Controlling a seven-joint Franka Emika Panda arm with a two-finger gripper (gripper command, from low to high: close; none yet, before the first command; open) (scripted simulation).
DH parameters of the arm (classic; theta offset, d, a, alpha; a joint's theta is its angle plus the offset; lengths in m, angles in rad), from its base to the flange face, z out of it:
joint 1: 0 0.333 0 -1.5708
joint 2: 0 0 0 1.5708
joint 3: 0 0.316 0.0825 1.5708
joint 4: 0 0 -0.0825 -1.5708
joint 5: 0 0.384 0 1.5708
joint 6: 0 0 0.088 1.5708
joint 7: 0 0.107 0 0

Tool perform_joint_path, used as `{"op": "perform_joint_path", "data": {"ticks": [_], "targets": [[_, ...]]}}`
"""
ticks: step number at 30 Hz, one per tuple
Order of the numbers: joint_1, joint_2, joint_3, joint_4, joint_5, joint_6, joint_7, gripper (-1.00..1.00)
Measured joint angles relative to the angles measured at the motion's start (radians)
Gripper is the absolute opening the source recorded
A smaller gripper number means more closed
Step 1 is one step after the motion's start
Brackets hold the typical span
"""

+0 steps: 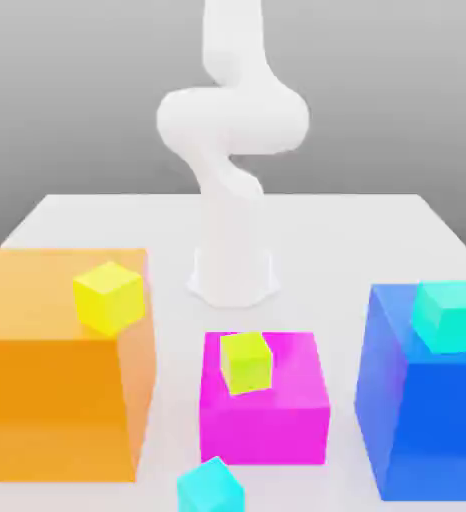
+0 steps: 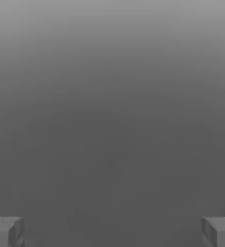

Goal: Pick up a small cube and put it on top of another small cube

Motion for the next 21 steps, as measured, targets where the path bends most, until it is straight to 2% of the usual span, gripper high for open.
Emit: {"op": "perform_joint_path", "data": {"ticks": [11, 16, 21], "targets": [[-0.004, 0.41, -0.004, -0.034, 0.151, 0.127, 0.222, 0.0], [-0.014, 0.59, 0.009, -0.05, 0.163, 0.19, 0.361, 0.0], [-0.012, 0.763, 0.004, -0.069, 0.124, 0.258, 0.537, 0.0]]}}
